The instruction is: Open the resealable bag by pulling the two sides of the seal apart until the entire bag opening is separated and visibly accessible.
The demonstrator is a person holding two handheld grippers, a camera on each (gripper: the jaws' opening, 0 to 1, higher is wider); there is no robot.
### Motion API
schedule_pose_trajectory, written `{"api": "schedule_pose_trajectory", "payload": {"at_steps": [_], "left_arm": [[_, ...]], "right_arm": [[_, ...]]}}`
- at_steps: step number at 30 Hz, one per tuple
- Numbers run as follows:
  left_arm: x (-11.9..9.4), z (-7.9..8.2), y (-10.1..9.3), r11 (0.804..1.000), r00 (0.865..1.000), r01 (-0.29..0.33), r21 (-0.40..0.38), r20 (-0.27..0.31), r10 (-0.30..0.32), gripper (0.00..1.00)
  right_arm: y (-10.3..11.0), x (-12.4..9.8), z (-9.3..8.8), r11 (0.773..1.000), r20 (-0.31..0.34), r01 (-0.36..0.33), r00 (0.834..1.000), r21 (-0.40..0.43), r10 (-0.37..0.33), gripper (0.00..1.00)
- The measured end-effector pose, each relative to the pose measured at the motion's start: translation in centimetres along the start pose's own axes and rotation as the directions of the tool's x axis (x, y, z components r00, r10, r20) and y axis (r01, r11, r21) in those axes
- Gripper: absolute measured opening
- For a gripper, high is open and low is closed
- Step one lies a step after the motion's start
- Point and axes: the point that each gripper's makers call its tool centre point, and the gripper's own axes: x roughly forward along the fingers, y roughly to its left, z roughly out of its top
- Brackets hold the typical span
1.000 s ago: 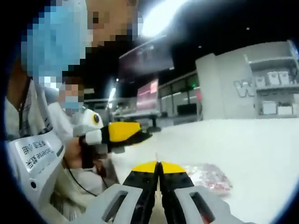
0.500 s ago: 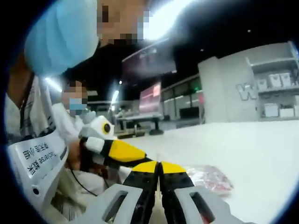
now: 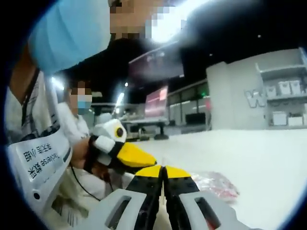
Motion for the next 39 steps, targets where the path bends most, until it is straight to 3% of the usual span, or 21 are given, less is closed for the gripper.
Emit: {"api": "schedule_pose_trajectory", "payload": {"at_steps": [7, 9, 15, 19, 20, 22, 39], "left_arm": [[0.0, -0.3, 0.3, 1.000, 1.000, -0.013, -0.023, -0.014, 0.013, 0.14], [-1.5, -1.8, -1.3, 0.998, 1.000, -0.020, -0.058, -0.020, 0.019, 0.13], [-1.9, -2.4, -0.9, 0.994, 0.999, -0.025, -0.108, -0.040, 0.021, 0.10], [-1.9, -2.3, -1.0, 0.991, 1.000, -0.009, -0.133, -0.025, 0.006, 0.10], [-1.7, -2.2, -2.3, 0.990, 1.000, -0.006, -0.143, -0.019, 0.003, 0.10], [-1.6, -2.3, -2.8, 0.990, 1.000, -0.006, -0.142, -0.018, 0.003, 0.10], [-1.4, -1.9, -3.3, 0.989, 1.000, 0.008, -0.148, -0.001, -0.009, 0.07]], "right_arm": [[-0.1, 0.0, -0.1, 1.000, 0.000, 0.000, 1.000, -0.015, 0.000, 0.00], [-0.1, 0.0, -0.1, 1.000, 0.001, 0.003, 1.000, -0.022, -0.003, 0.00], [0.1, -0.1, -0.2, 1.000, -0.001, -0.008, 1.000, -0.028, 0.008, 0.00], [0.2, -0.1, -0.3, 0.999, -0.007, -0.012, 1.000, -0.035, 0.012, 0.00], [0.3, -0.1, -0.4, 0.999, -0.010, -0.013, 1.000, -0.038, 0.013, 0.00], [0.3, -0.1, -0.4, 0.999, -0.012, -0.015, 1.000, -0.039, 0.014, 0.00], [0.4, -0.2, -0.6, 0.999, -0.016, -0.020, 1.000, -0.033, 0.020, 0.00]]}}
